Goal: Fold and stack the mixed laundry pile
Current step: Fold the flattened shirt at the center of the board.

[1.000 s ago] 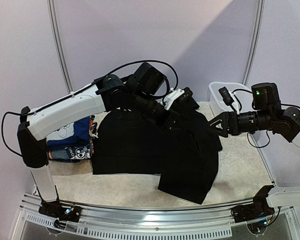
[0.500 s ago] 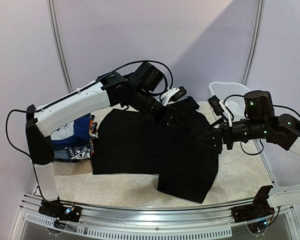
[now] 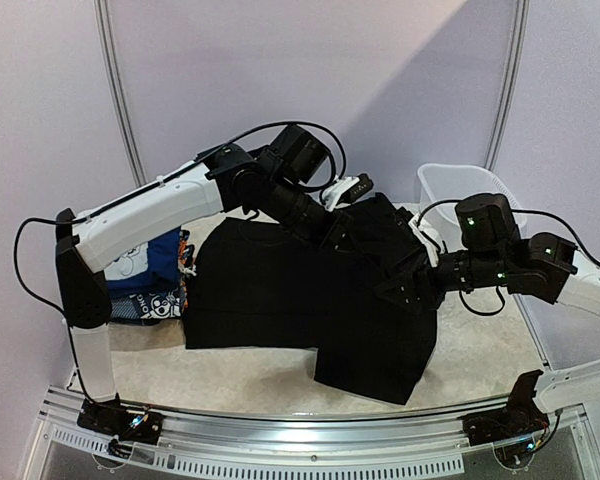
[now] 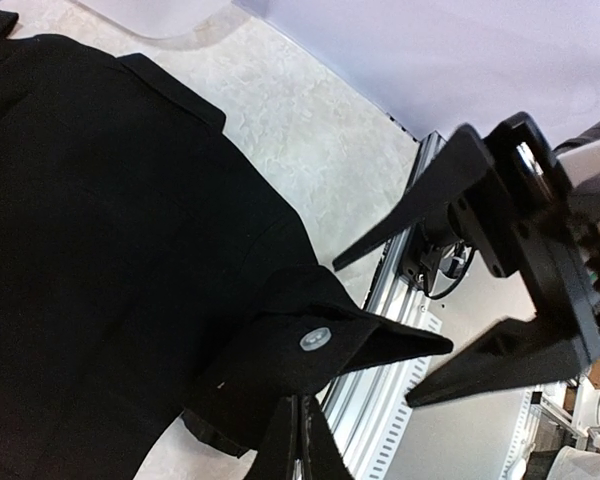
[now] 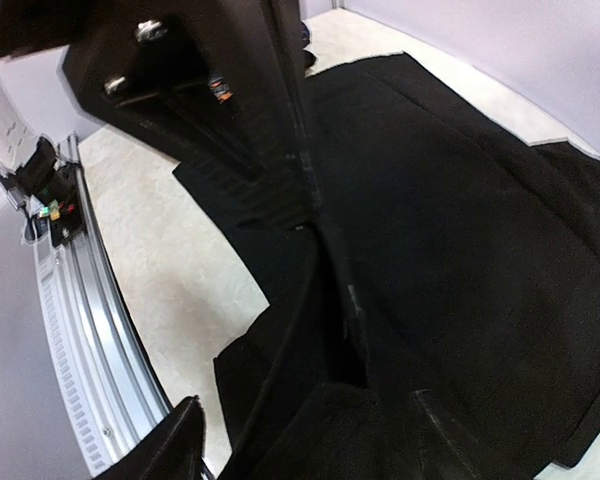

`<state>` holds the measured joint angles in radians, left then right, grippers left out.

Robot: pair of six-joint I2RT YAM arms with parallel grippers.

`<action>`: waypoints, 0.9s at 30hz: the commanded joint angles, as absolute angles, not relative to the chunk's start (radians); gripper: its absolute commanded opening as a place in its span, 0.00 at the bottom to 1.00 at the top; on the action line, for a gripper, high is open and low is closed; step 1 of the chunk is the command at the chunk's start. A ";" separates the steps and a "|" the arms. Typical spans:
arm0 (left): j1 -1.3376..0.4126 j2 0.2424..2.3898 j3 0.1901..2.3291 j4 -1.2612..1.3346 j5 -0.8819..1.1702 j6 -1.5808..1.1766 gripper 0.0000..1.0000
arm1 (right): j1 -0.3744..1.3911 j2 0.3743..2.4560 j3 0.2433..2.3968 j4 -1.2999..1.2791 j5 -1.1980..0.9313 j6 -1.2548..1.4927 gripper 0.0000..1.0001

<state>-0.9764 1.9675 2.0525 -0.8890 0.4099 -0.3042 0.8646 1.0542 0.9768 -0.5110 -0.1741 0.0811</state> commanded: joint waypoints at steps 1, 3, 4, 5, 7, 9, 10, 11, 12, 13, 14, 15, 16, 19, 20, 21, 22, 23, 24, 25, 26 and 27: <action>-0.961 1.982 2.075 -0.898 0.424 -0.311 0.00 | 0.875 1.080 0.983 -0.485 -0.147 0.038 0.61; -0.959 1.981 2.074 -0.897 0.428 -0.314 0.00 | 0.878 1.098 0.991 -0.497 -0.145 0.028 0.48; -0.959 1.982 2.074 -0.898 0.429 -0.313 0.00 | 0.879 1.106 0.995 -0.497 -0.140 0.023 0.40; -0.957 1.980 2.073 -0.898 0.430 -0.313 0.00 | 0.880 1.107 0.996 -0.495 -0.134 0.020 0.32; -0.956 1.978 2.068 -0.898 0.429 -0.313 0.00 | 0.882 1.103 0.997 -0.487 -0.111 0.020 0.13; -0.956 1.973 2.064 -0.903 0.419 -0.313 0.00 | 0.882 1.089 1.003 -0.485 -0.074 0.021 0.02; -0.956 1.970 2.060 -0.908 0.409 -0.310 0.00 | 0.881 1.082 1.007 -0.487 -0.054 0.024 0.00; -0.956 1.961 2.054 -0.911 0.397 -0.307 0.00 | 0.882 1.072 1.010 -0.487 -0.031 0.024 0.00; -0.956 1.954 2.050 -0.915 0.382 -0.303 0.00 | 0.881 1.056 1.014 -0.490 -0.018 0.025 0.00; -0.956 1.945 2.043 -0.917 0.363 -0.299 0.00 | 0.881 1.045 1.020 -0.497 -0.008 0.022 0.00; -0.956 1.933 2.033 -0.919 0.343 -0.292 0.00 | 0.881 1.031 1.029 -0.506 -0.006 0.015 0.00; -0.956 1.921 2.023 -0.921 0.324 -0.285 0.03 | 0.882 1.019 1.041 -0.521 0.026 0.011 0.00; -0.956 1.907 2.011 -0.923 0.302 -0.276 0.07 | 0.882 1.003 1.055 -0.542 0.039 0.011 0.00; -0.956 1.858 1.958 -0.925 0.227 -0.250 0.31 | 0.881 0.976 1.125 -0.625 0.073 -0.050 0.00; -0.956 1.838 1.938 -0.924 0.202 -0.243 0.40 | 0.881 0.971 1.151 -0.657 0.085 -0.067 0.00; -0.956 1.817 1.913 -0.924 0.173 -0.236 0.49 | 0.881 0.964 1.172 -0.686 0.096 -0.077 0.00; -0.956 1.796 1.886 -0.922 0.148 -0.229 0.56 | 0.881 0.958 1.194 -0.713 0.103 -0.088 0.00; -0.955 1.776 1.860 -0.922 0.124 -0.219 0.68 | 0.882 0.949 1.216 -0.740 0.114 -0.097 0.00; -0.953 1.757 1.832 -0.926 0.095 -0.212 0.73 | 0.881 0.944 1.237 -0.766 0.125 -0.111 0.00; -0.951 1.738 1.800 -0.929 0.068 -0.206 0.75 | 0.881 0.936 1.259 -0.798 0.136 -0.120 0.00; -0.945 1.720 1.769 -0.931 0.041 -0.198 0.75 | 0.881 0.926 1.278 -0.828 0.151 -0.131 0.00; -0.937 1.703 1.736 -0.930 0.014 -0.193 0.74 | 0.881 0.920 1.296 -0.855 0.161 -0.144 0.00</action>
<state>-0.9657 1.7782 1.8355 -0.9062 0.1631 -0.2340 0.8761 0.9516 1.2263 -0.6956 0.0834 -0.0772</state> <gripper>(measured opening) 0.740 0.010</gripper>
